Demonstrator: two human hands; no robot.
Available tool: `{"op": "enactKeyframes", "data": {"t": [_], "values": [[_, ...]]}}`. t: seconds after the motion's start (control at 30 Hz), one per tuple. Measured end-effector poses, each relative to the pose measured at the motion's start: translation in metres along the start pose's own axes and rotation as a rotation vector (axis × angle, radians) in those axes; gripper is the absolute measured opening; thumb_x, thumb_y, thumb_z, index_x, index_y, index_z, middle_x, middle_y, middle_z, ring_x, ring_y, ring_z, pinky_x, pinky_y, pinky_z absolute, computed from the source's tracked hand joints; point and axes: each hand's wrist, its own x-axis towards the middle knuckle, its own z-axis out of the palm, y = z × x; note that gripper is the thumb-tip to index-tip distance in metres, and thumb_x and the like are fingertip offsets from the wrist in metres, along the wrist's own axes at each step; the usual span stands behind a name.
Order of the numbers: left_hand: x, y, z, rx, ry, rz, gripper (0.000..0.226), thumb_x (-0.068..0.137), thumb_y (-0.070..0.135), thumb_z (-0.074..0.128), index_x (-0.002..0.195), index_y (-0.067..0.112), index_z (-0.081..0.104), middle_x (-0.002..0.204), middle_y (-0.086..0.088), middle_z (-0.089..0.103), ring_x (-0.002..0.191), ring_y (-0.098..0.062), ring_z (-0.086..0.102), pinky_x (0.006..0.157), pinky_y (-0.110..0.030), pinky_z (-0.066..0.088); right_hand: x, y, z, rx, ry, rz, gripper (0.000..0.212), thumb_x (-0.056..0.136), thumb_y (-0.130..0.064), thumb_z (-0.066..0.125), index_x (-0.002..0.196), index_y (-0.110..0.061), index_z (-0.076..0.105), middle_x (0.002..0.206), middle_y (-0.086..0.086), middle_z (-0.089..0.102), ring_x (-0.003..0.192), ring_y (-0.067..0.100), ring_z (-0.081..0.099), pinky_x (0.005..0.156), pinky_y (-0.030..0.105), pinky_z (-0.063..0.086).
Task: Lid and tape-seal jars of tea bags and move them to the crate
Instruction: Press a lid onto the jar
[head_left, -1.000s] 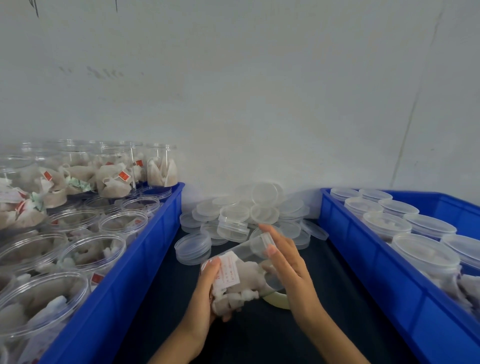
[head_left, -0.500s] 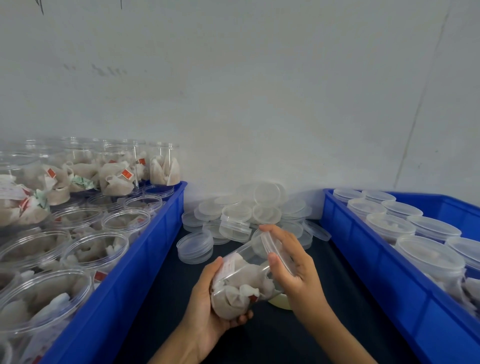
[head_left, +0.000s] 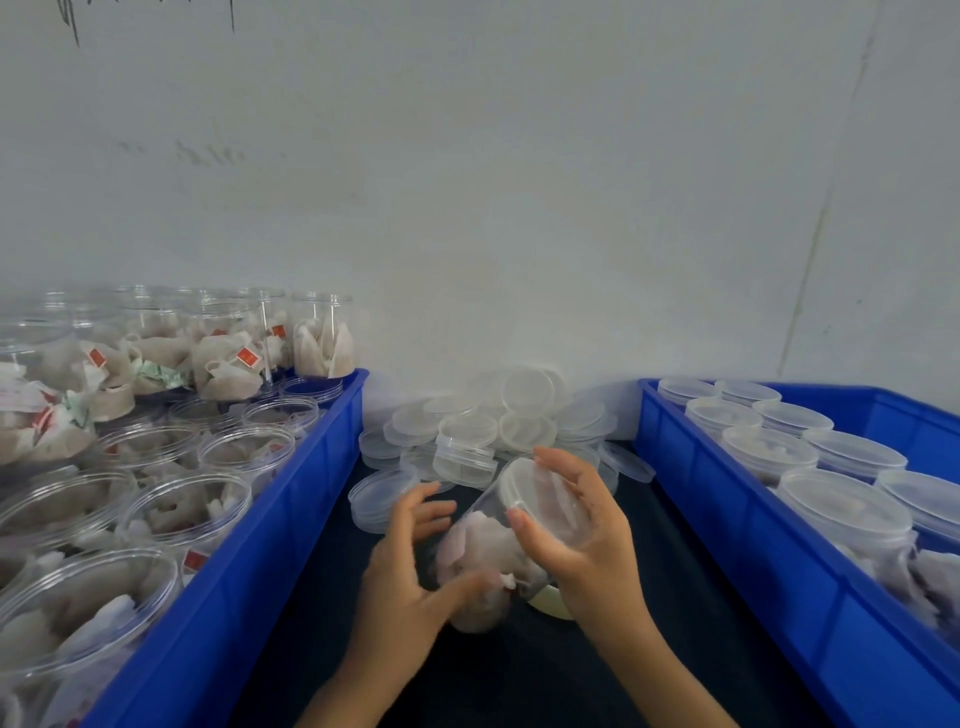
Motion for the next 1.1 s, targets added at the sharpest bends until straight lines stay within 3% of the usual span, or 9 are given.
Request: {"op": "enactKeyframes", "data": {"t": [0.1,0.17,0.27,0.4,0.53,0.8,0.93,1.03,1.1], "values": [[-0.001,0.003,0.011,0.294,-0.075,0.161,0.104,0.042,0.071,0.081,0.131,0.059,0.030,0.126,0.047,0.036,0.124,0.021,0.028,0.099,-0.020,0.038,-0.004,0.000,0.007,-0.056,-0.067,-0.021,0.066,0.065,-0.041,0.081,0.124,-0.029,0.056,0.120,-0.015,0.061,0.115,0.006,0.058,0.095,0.020,0.047],[-0.001,0.007,0.022,0.385,-0.036,0.226,0.095,0.045,0.066,0.077,0.125,0.066,0.025,0.121,0.043,0.041,0.116,0.024,0.037,0.094,-0.016,0.043,-0.006,-0.001,0.012,-0.113,-0.108,-0.049,0.068,0.063,-0.048,0.080,0.125,-0.034,0.054,0.119,-0.017,0.059,0.113,0.009,0.058,0.093,0.023,0.048],[-0.002,0.003,0.023,0.172,0.003,0.091,0.092,0.043,0.059,0.079,0.113,0.076,0.023,0.113,0.036,0.052,0.104,0.019,0.051,0.070,-0.005,0.047,-0.005,0.001,0.014,-0.096,-0.195,-0.035,0.075,0.064,-0.054,0.079,0.130,-0.036,0.049,0.125,-0.019,0.054,0.120,0.007,0.053,0.098,0.021,0.045],[-0.002,-0.013,0.016,-0.038,0.056,-0.002,0.092,0.041,0.051,0.088,0.118,0.057,0.037,0.114,0.023,0.060,0.106,0.009,0.057,0.080,-0.012,0.051,-0.004,0.007,0.011,-0.095,-0.268,0.090,0.071,0.071,-0.058,0.075,0.131,-0.040,0.042,0.130,-0.023,0.050,0.124,-0.002,0.047,0.101,0.013,0.039],[0.000,-0.021,0.014,-0.048,0.077,0.001,0.097,0.049,0.043,0.092,0.128,0.042,0.036,0.121,0.019,0.055,0.112,0.008,0.053,0.085,-0.011,0.047,-0.001,0.020,-0.004,-0.337,-0.327,0.221,0.066,0.075,-0.049,0.071,0.130,-0.045,0.035,0.132,-0.019,0.044,0.126,-0.003,0.041,0.098,0.012,0.034],[0.000,-0.025,0.017,-0.027,0.100,0.012,0.091,0.053,0.031,0.094,0.116,0.052,0.033,0.122,0.022,0.051,0.115,0.010,0.048,0.083,0.000,0.040,-0.023,0.044,-0.025,-0.730,-0.454,0.301,0.083,0.081,-0.049,0.072,0.147,-0.032,0.023,0.149,-0.015,0.030,0.134,0.003,0.032,0.109,0.025,0.034],[0.000,-0.026,0.017,-0.020,0.101,0.023,0.092,0.054,0.027,0.094,0.119,0.049,0.033,0.122,0.021,0.051,0.112,0.015,0.047,0.083,0.001,0.038,-0.023,0.051,-0.020,-0.848,-0.414,0.249,0.063,0.088,-0.042,0.066,0.142,-0.028,0.036,0.136,-0.014,0.042,0.127,0.003,0.040,0.103,0.019,0.035],[0.001,-0.027,0.017,-0.008,0.091,0.019,0.093,0.054,0.026,0.094,0.121,0.046,0.033,0.125,0.018,0.051,0.114,0.010,0.049,0.085,-0.001,0.039,-0.021,0.055,-0.018,-0.872,-0.366,0.197,0.029,0.091,-0.038,0.063,0.118,-0.030,0.058,0.115,-0.017,0.049,0.109,0.000,0.046,0.092,0.016,0.038],[0.001,-0.028,0.018,-0.007,0.100,0.002,0.095,0.054,0.025,0.094,0.123,0.046,0.031,0.127,0.018,0.050,0.117,0.005,0.049,0.087,-0.001,0.039,-0.020,0.055,-0.017,-0.878,-0.353,0.183,0.014,0.090,-0.038,0.064,0.101,-0.033,0.058,0.103,-0.020,0.048,0.097,-0.002,0.045,0.084,0.015,0.038]]}}
